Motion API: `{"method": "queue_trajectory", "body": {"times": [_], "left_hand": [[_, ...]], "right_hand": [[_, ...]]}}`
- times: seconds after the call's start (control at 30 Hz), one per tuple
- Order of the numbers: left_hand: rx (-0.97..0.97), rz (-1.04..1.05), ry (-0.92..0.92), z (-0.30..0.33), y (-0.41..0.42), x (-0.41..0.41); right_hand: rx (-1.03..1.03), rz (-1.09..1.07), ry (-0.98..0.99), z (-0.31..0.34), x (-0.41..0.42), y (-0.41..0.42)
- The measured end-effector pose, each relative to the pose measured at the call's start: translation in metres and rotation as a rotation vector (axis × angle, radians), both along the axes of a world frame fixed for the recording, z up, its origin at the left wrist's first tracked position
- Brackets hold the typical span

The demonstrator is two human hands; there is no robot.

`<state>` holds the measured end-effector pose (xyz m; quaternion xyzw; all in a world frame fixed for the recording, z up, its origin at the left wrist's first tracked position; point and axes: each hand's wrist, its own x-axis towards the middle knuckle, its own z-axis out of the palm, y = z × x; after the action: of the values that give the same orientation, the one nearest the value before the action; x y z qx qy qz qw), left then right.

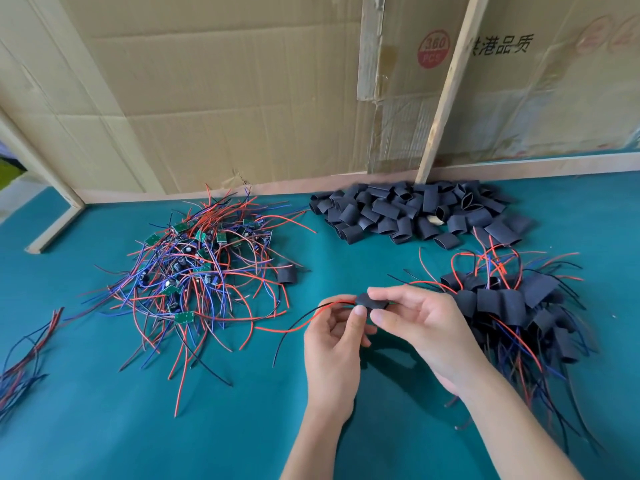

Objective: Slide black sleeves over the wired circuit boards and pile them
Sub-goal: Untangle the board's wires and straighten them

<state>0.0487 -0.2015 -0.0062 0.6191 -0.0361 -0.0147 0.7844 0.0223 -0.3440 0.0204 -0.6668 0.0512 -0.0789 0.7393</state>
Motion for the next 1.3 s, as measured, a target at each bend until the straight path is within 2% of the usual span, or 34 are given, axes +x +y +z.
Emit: {"method": "queue_trajectory", "body": {"times": [0.23, 0.33, 0.47, 0.83, 1.3], "left_hand": [[-0.056, 0.012, 0.028, 0.003, -0.001, -0.001], [-0.054, -0.006, 0.076, 0.002, -0.002, -0.001], [-0.001, -0.008, 0.026, -0.002, -0.002, -0.002], [-0.054, -0.024, -0.003, 0.002, -0.002, -0.001], [0.09, -0.049, -0.077, -0.001, -0.001, -0.003]], "right_hand": [[-0.023, -0.118, -0.032, 0.002, 0.001, -0.006], [-0.046, -0.116, -0.019, 0.002, 0.001, -0.014], [-0.127, -0.106, -0.014, -0.001, 0.002, -0.014], [-0.096, -0.033, -0.04, 0.001, 0.001, -0.014], [-0.148, -0.029, -0.064, 0.002, -0.001, -0.017]]}}
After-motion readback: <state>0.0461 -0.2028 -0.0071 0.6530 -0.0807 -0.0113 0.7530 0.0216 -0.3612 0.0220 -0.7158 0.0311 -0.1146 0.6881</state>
